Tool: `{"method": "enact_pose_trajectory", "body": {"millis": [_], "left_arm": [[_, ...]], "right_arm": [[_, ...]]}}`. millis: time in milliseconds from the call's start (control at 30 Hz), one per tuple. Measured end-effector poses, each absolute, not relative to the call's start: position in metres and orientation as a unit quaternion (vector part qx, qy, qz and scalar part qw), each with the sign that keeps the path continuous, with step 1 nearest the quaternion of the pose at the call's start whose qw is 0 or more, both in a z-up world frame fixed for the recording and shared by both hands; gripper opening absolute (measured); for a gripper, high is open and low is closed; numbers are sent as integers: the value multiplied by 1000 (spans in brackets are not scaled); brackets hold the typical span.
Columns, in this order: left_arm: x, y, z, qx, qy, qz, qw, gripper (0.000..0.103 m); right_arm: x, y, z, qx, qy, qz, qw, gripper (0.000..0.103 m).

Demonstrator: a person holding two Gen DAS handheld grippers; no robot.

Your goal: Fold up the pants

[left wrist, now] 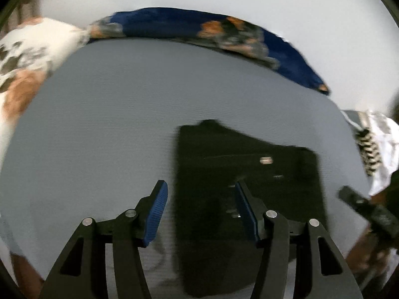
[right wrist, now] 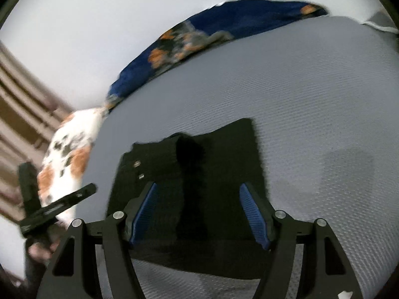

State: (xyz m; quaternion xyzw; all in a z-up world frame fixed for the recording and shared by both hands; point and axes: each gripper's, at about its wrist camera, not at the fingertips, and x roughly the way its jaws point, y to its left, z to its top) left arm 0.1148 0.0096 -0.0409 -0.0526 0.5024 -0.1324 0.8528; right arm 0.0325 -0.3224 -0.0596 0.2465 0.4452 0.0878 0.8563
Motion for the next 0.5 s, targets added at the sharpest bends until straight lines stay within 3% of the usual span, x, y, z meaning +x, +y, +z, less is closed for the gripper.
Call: {"method": "enact_pose_trajectory", "body": {"millis": [500], "left_arm": [[113, 57, -73, -79, 539, -84, 834, 57]], "right_arm": [[89, -324, -109, 285, 525, 188, 780, 67]]}}
